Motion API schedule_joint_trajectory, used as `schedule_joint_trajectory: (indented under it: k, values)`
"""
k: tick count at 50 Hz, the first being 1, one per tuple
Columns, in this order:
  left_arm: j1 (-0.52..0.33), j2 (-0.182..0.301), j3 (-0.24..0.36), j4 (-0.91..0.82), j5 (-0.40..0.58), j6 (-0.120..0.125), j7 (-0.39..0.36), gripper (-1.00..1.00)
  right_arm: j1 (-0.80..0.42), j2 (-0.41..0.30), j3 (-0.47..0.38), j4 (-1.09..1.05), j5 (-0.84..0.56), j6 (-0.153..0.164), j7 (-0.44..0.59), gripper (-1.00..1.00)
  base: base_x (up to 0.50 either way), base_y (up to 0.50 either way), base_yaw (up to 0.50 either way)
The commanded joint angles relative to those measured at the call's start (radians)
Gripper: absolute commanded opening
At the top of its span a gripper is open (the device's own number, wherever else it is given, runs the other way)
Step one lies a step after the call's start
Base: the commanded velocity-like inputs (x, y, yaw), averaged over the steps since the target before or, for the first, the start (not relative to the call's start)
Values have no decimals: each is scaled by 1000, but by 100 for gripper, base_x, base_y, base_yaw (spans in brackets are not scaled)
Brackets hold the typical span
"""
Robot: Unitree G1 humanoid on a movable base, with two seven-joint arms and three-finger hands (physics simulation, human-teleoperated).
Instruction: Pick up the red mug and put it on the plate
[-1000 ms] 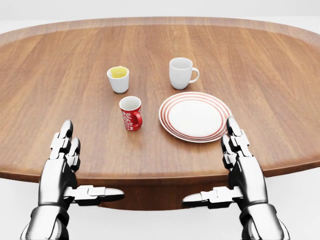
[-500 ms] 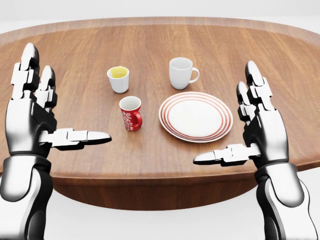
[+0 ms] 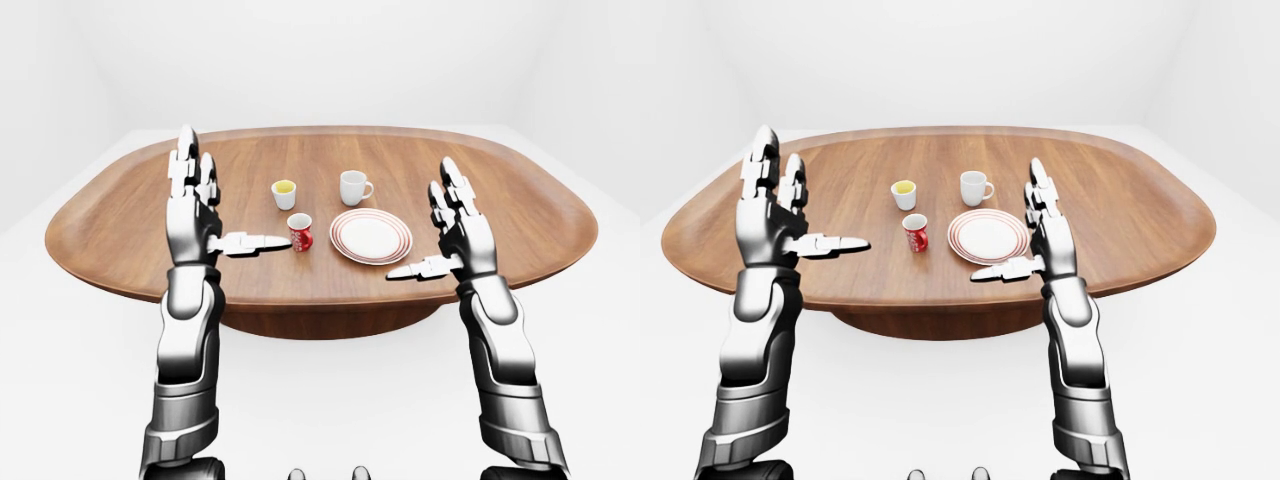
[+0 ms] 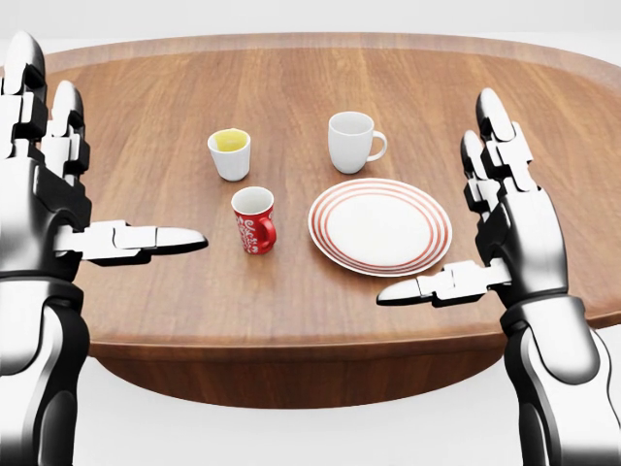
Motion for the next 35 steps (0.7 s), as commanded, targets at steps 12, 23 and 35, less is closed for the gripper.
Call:
schedule_joint_trajectory:
  k: [12, 23, 35]
  values:
    - [-13, 10, 9, 3, 1, 0, 7, 100, -23, -8, -3, 31, -22, 0, 9, 100, 0, 0, 0]
    - [-10, 9, 9, -6, -1, 0, 10, 100, -21, -6, 0, 33, -24, 0, 10, 100, 14, 0, 0]
    - [-9, 6, 4, -20, 2, 0, 12, 100, -14, -3, 4, 23, -29, 0, 13, 100, 19, 0, 0]
